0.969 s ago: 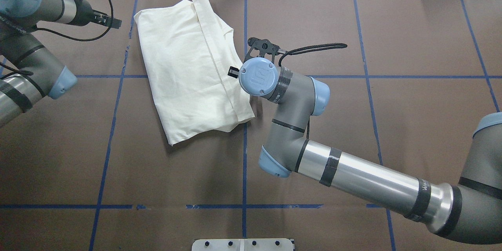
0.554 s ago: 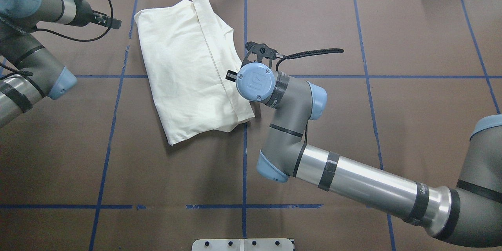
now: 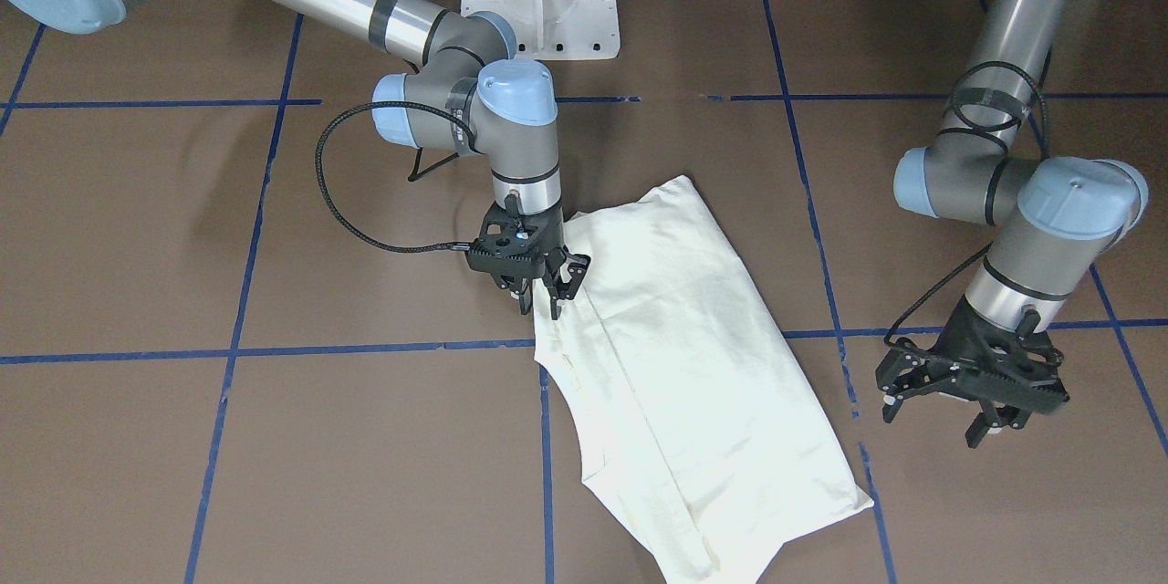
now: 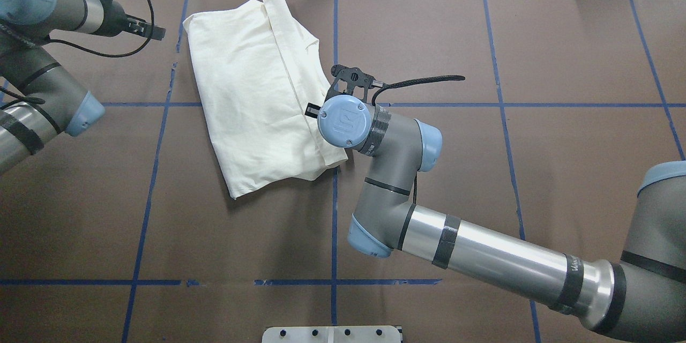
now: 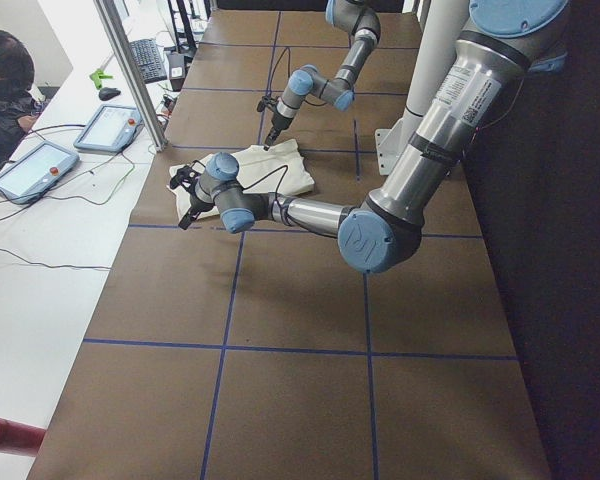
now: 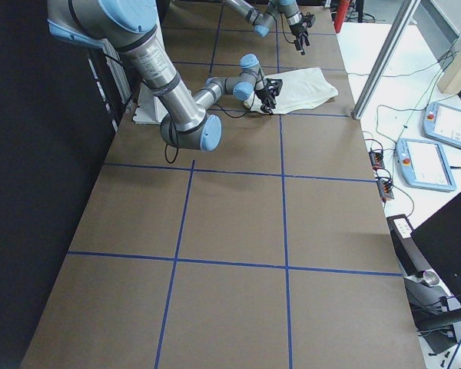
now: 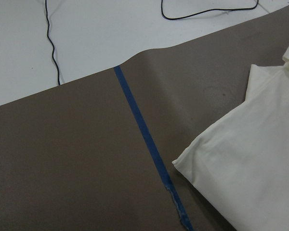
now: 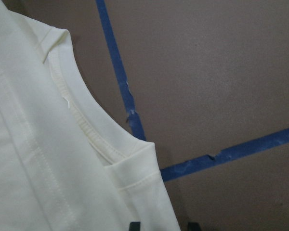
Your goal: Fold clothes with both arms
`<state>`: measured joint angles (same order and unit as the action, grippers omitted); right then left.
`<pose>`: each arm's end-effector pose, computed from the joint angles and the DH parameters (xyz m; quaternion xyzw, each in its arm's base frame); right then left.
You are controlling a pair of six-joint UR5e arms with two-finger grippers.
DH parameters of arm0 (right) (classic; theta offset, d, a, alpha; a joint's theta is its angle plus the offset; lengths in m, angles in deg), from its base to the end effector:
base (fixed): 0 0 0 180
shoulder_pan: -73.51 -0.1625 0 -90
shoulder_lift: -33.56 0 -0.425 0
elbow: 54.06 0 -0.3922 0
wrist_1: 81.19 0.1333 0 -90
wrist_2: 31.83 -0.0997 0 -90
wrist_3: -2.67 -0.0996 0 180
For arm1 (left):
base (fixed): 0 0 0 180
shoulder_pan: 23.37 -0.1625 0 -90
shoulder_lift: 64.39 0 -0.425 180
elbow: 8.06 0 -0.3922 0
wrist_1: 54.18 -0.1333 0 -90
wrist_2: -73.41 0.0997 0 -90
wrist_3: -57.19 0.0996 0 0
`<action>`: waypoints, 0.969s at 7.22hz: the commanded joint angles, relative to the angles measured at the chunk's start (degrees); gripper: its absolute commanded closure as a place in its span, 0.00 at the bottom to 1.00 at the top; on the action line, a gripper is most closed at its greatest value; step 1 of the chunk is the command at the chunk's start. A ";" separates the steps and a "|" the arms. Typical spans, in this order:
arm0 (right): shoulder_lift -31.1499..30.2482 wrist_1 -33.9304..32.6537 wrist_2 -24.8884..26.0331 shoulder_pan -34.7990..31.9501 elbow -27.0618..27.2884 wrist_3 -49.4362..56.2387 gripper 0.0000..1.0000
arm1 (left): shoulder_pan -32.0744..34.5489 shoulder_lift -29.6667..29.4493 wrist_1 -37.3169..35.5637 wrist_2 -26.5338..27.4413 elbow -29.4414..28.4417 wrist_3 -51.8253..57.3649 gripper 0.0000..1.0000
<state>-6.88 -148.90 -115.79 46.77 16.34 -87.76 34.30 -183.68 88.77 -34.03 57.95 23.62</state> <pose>-0.6521 -0.4895 0.2241 0.1461 -0.4174 0.2331 0.8661 0.3039 -0.6736 0.4622 0.3317 0.3728 0.0644 0.8642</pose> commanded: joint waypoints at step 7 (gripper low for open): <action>-17.25 -5.50 2.11 1.66 24.18 -1.05 1.00 | -0.01 -0.07 -0.04 -0.06 0.35 -0.18 0.00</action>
<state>-16.60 -153.91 -115.12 46.48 31.17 -88.42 34.30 -183.74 88.77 -34.07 58.20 23.48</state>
